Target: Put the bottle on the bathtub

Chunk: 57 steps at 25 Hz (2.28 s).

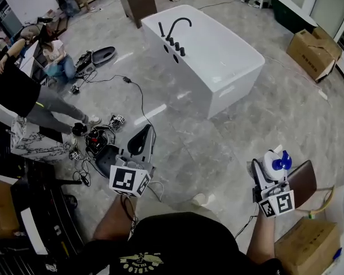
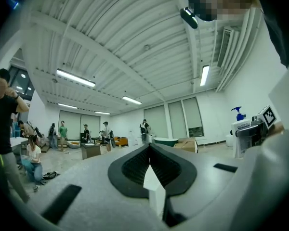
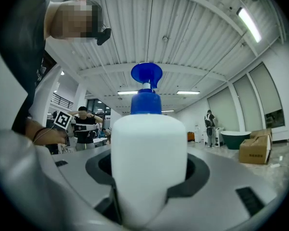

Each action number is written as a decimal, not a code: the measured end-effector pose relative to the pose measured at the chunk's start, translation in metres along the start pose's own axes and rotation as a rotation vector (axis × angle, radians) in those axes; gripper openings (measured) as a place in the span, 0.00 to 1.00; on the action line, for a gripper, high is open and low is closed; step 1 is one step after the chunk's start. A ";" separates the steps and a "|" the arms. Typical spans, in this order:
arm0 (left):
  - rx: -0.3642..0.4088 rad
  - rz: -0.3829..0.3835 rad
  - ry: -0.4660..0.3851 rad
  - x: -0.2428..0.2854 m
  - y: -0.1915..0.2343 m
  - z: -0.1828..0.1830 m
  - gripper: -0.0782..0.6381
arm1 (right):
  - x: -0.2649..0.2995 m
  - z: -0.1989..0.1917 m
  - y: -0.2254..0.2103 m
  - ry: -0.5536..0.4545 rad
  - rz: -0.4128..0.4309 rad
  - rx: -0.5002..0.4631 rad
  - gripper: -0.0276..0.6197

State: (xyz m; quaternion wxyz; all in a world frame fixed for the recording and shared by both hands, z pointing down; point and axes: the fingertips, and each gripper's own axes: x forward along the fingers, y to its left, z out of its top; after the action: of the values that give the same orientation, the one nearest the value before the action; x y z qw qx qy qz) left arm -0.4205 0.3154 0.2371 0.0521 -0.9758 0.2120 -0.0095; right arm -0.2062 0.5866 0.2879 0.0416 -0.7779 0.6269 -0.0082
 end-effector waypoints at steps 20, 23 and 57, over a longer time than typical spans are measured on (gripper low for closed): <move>-0.014 -0.034 0.006 0.054 -0.017 -0.020 0.12 | 0.027 0.010 -0.063 -0.050 -0.017 -0.007 0.45; -0.027 -0.053 0.006 0.069 -0.017 -0.026 0.12 | 0.030 0.010 -0.065 -0.047 -0.030 -0.017 0.45; -0.114 -0.132 0.027 0.279 0.121 -0.070 0.12 | 0.267 0.023 -0.109 -0.008 -0.021 -0.009 0.45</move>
State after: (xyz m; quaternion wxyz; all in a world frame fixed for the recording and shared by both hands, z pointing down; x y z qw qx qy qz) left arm -0.2192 0.0837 0.2930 -0.0070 -0.9889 0.1479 -0.0138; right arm -0.0413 0.3501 0.2626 0.0407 -0.7848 0.6185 -0.0028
